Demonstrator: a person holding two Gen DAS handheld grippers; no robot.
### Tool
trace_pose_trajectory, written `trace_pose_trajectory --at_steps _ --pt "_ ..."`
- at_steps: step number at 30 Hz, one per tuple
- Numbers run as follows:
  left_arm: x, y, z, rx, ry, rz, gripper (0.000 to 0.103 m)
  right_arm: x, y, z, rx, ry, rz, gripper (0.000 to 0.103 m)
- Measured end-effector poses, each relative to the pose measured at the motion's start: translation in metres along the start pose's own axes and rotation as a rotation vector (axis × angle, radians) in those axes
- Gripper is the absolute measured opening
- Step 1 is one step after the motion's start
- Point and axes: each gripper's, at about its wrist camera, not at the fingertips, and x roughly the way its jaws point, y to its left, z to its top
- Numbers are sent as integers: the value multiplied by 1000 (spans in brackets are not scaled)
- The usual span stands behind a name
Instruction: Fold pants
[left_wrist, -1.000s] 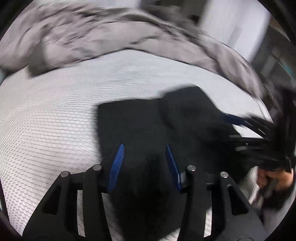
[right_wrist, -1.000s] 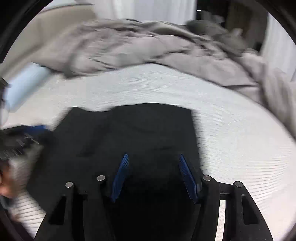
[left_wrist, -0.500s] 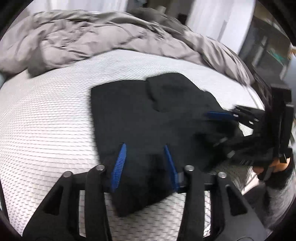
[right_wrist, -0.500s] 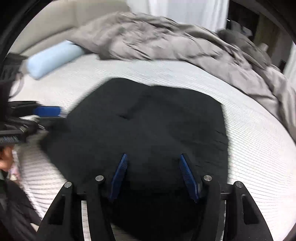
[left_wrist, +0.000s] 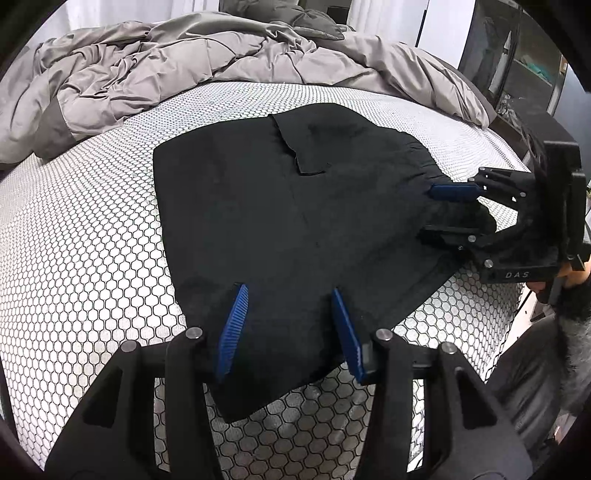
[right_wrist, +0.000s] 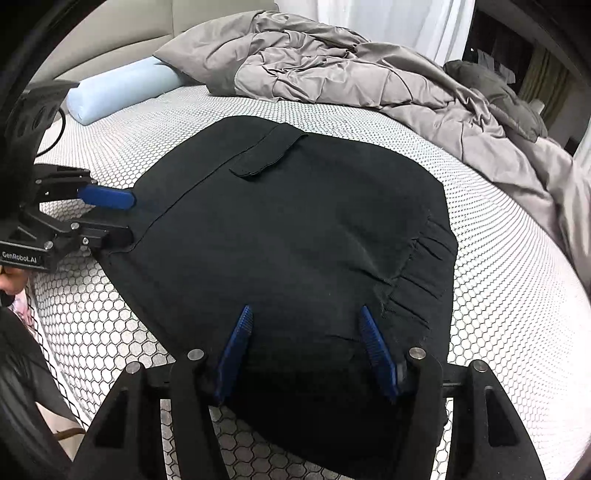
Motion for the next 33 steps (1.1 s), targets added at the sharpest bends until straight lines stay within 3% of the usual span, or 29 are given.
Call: trace_pose_trajectory --at_steps 10,13,14,15,17,19,23,24,25,28,31,33 --pt "2 0 2 4 3 1 45 -4 -2 -3 -3 1 2 61" --pt "-3 4 1 0 6 18 45 -14 -12 -10 -7 0 -46 62" --pt "-6 7 2 -18 5 26 45 -20 -25 -17 38 -5 -47 68" --pt "-12 9 5 -50 -7 40 45 -24 -39 -22 103 -9 -19 69" --pt "-30 1 14 -97 -90 17 45 -29 -66 -31 281 -35 138 65" --pt "-36 -25 26 -50 -151 -45 48 -31 -83 -36 404 -68 299 63" --pt "5 -71 38 67 -70 -45 49 -16 -92 -35 484 -63 388 59" --pt "17 -77 38 81 -34 -46 49 -11 -96 -34 516 -64 404 54" --pt "29 -83 38 90 -8 -47 49 -8 -99 -34 540 -64 407 41" --pt "44 -94 37 115 8 -12 49 -15 -105 -35 565 -102 405 16" --pt "39 -102 39 121 23 -29 51 -41 -113 -40 578 -176 469 12" --pt "36 -111 40 147 41 -66 61 -43 -115 -47 570 -142 438 12"
